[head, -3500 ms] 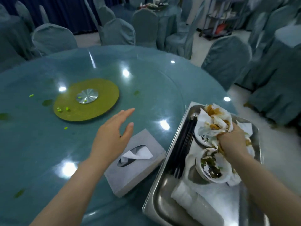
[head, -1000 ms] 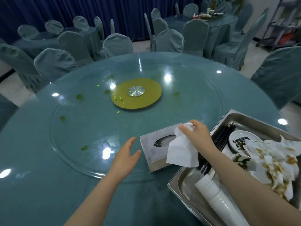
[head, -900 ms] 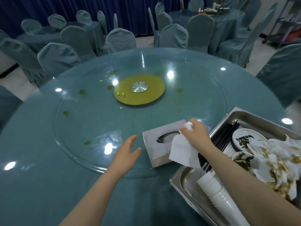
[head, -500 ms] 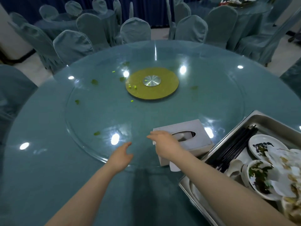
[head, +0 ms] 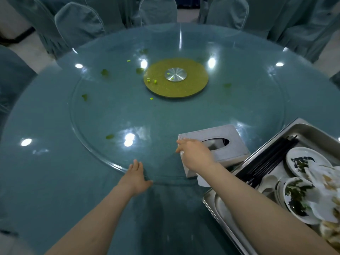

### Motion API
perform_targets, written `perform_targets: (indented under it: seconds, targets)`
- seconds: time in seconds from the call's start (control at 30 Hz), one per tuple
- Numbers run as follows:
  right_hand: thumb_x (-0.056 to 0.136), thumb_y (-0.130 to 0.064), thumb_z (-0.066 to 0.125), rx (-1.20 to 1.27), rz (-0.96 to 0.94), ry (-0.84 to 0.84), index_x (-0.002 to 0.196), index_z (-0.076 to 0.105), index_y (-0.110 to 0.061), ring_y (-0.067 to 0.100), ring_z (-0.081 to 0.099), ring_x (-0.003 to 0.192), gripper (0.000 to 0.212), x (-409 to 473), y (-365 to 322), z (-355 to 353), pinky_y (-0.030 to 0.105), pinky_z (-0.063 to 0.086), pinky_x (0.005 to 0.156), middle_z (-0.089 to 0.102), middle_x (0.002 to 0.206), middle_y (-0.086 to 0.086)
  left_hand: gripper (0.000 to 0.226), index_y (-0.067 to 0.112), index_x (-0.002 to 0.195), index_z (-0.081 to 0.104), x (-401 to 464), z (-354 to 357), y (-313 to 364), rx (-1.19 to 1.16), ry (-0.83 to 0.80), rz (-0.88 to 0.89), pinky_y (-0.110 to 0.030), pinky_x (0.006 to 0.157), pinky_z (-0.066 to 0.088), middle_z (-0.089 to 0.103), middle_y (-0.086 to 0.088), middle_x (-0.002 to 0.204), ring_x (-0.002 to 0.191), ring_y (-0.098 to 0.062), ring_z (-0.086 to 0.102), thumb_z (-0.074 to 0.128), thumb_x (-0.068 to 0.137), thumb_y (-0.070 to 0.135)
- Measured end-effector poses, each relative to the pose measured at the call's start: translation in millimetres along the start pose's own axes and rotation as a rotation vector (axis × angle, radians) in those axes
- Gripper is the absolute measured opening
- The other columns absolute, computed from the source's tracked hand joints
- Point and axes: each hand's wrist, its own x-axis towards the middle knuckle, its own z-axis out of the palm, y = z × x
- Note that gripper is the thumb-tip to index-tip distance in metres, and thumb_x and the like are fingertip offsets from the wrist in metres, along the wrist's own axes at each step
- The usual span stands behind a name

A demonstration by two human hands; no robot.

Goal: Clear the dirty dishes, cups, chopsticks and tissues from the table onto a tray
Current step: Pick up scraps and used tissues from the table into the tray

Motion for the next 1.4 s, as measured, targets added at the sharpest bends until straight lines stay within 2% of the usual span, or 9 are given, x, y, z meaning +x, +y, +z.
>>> perform_targets:
  seconds: [0.17,0.27,0.47,0.7,0.87,1.07,1.2,1.3,1.4]
  targets:
    - [0.089,-0.004,0.043,0.060,0.127,0.070,0.119,0.064,-0.022,0.029,0.055,0.117,0.041,1,7,-10,0.034,0.044,0.093,0.062,0.128,0.004,0.097,0.003,0.150,-0.006,-3,6,21,0.013,-0.001,0.011,-0.035,0.118,0.010,-0.015,-0.014,0.158,0.147,-0.029,-0.003,0.053,0.088,0.050]
    - [0.097,-0.012,0.037,0.285,0.204,0.195,0.129,0.053,-0.019,0.032,0.053,0.115,0.037,0,15,-20,0.036,0.043,0.090,0.062,0.125,0.008,0.098,0.002,0.150,-0.001,-3,5,36,0.017,-0.030,0.025,-0.038,0.118,0.016,-0.011,-0.015,0.158,0.147,-0.029,0.002,0.053,0.086,0.053]
    - [0.098,-0.017,0.033,0.395,0.234,0.456,0.101,0.052,-0.016,0.035,0.056,0.080,0.019,-10,20,-21,0.039,0.042,0.067,0.064,0.086,0.012,0.083,0.011,0.147,0.022,-5,7,60,0.017,-0.058,0.090,-0.036,0.107,0.030,0.000,-0.010,0.160,0.141,-0.029,0.027,0.051,0.085,0.058]
    - [0.096,-0.045,0.040,0.452,0.301,0.414,0.093,0.044,-0.019,0.026,0.050,0.079,0.026,-19,26,-8,0.032,0.033,0.067,0.055,0.081,0.000,0.072,0.015,0.150,0.022,-6,4,58,-0.372,-0.086,0.216,-0.026,0.115,0.018,0.014,-0.001,0.159,0.144,-0.014,0.021,0.054,0.092,0.041]
    - [0.090,-0.025,0.028,0.672,0.262,0.382,0.110,0.062,-0.017,0.014,0.045,0.095,0.040,-17,27,3,0.023,0.030,0.077,0.050,0.104,0.002,0.070,0.019,0.152,0.014,-6,-4,49,-0.505,0.191,0.217,-0.026,0.114,0.012,0.000,0.003,0.160,0.146,-0.010,0.009,0.052,0.094,0.033]
    - [0.087,0.001,0.036,0.701,0.374,0.257,0.127,0.051,-0.022,0.014,0.047,0.094,0.048,-5,34,25,0.022,0.034,0.080,0.045,0.114,0.000,0.073,0.012,0.149,0.022,10,-14,14,-0.450,0.299,0.140,-0.023,0.113,0.011,0.011,-0.004,0.159,0.146,-0.012,0.009,0.060,0.090,0.029]
    - [0.083,-0.003,0.050,0.758,0.424,0.268,0.104,0.051,-0.021,0.016,0.053,0.089,0.028,11,37,37,0.023,0.039,0.069,0.056,0.097,-0.007,0.086,0.010,0.151,0.015,22,-15,-3,-0.385,0.272,0.059,-0.024,0.113,0.011,0.006,-0.006,0.160,0.146,-0.014,0.008,0.067,0.085,0.032]
    - [0.081,-0.004,0.053,0.741,0.410,0.305,0.086,0.060,-0.019,0.015,0.054,0.080,0.018,26,38,43,0.014,0.037,0.055,0.059,0.082,-0.009,0.094,0.009,0.151,0.014,30,-17,-12,-0.337,0.265,0.022,-0.025,0.114,0.011,0.004,-0.008,0.160,0.146,-0.015,0.008,0.071,0.081,0.035]
    - [0.081,-0.002,0.053,0.721,0.425,0.346,0.088,0.066,-0.017,0.016,0.058,0.082,0.021,39,46,45,0.019,0.040,0.061,0.064,0.087,-0.004,0.099,0.010,0.151,0.012,36,-20,-18,-0.291,0.262,-0.001,-0.028,0.116,0.012,0.003,-0.008,0.160,0.147,-0.017,0.008,0.073,0.078,0.036]
